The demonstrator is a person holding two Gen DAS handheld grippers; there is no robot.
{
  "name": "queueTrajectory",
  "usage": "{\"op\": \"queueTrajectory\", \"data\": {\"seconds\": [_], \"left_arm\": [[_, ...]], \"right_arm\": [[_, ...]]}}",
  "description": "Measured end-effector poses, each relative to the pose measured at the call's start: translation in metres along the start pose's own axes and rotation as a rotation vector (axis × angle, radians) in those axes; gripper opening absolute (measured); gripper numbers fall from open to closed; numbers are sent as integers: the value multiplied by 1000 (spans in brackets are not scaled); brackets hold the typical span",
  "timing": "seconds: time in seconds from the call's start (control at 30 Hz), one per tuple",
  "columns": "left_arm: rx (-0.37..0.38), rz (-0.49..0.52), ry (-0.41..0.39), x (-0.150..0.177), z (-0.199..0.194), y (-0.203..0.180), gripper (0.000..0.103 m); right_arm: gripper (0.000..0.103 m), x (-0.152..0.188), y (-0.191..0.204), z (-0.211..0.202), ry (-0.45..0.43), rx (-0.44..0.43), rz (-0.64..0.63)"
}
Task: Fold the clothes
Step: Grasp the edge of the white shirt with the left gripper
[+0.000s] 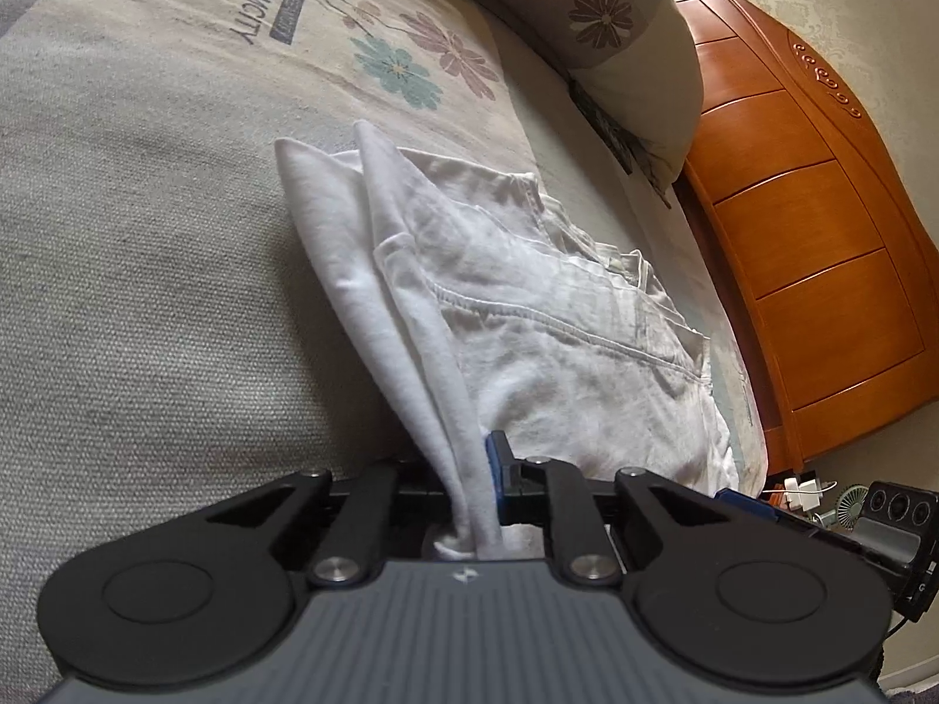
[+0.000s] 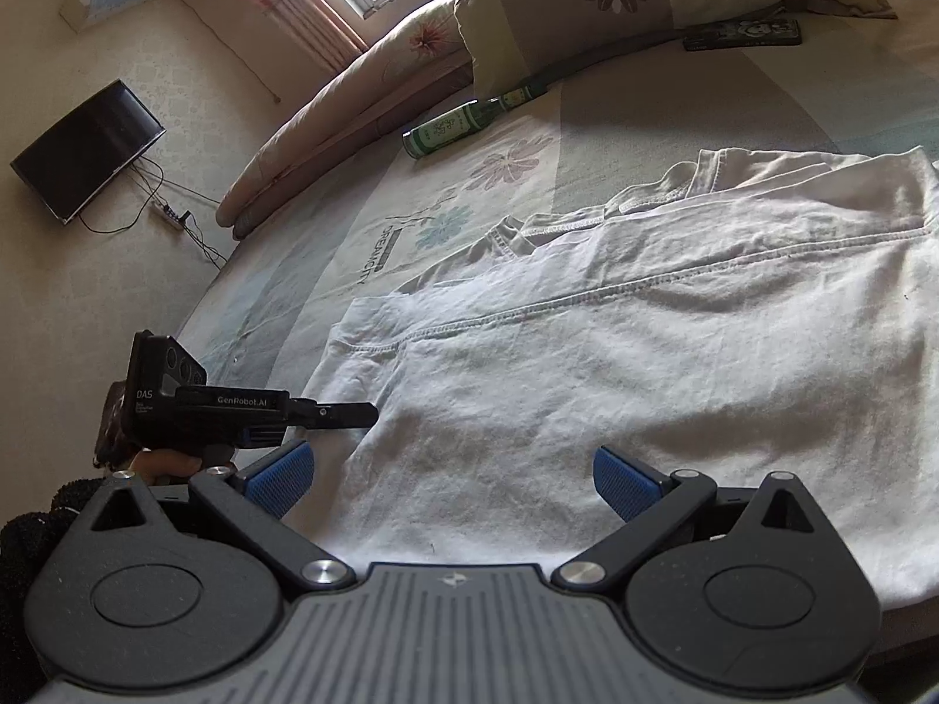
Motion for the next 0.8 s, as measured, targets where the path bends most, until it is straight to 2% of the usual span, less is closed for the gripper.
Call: {"op": "queueTrajectory", "data": {"seconds": [0.2,0.4,0.67,0.8], "left_arm": [[-34,45,-19,3,0,-6,15],[-21,54,-38,6,-1,-5,15],[-2,68,-45,6,0,-3,15],[-2,64,-44,7,0,-3,15]], "right_arm": [[103,-23,10,40,-28,126,-55],[103,-33,-7,72,-29,105,25],[103,-72,-11,103,-101,169,-51],[103,-92,-17,116,-103,191,-68]]}}
Point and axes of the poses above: each gripper's, at about its wrist camera, not at the fingertips, and z roughly the way its jaws point, y to its left, x to its underside, the point moved 3 cm from there along z, roughly the way its jaws point, and after that the axes turned 6 degrees about y, right-handed, at the moved point
